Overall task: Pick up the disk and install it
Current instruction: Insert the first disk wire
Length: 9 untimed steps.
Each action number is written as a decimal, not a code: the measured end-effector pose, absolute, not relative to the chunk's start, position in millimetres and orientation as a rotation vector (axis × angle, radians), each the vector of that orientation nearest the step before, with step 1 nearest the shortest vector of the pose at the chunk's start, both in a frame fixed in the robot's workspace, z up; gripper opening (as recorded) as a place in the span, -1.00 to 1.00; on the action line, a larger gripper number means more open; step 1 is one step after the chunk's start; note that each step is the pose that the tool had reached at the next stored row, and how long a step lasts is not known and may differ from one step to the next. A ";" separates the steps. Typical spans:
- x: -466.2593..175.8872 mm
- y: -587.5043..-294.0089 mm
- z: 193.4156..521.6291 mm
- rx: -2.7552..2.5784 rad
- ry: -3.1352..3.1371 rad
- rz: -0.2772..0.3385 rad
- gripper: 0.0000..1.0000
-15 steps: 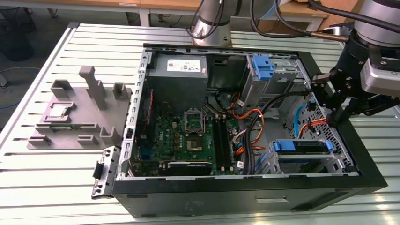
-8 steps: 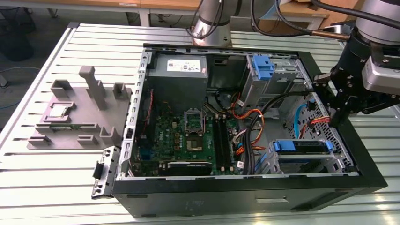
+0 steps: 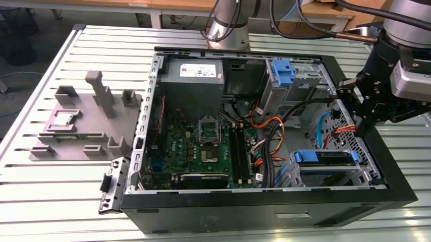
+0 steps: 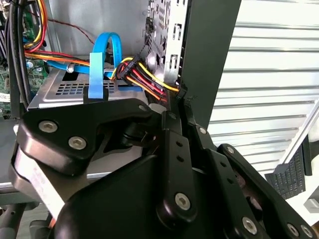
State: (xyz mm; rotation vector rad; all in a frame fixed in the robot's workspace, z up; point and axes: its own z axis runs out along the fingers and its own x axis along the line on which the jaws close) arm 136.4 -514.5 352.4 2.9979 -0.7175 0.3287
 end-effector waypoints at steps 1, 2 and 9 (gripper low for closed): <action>136.4 -514.4 352.3 2.998 -0.719 0.329 -0.66; 136.3 -514.4 352.3 2.995 -0.728 0.328 -0.66; 136.3 -514.4 352.2 2.932 -0.907 0.323 -0.66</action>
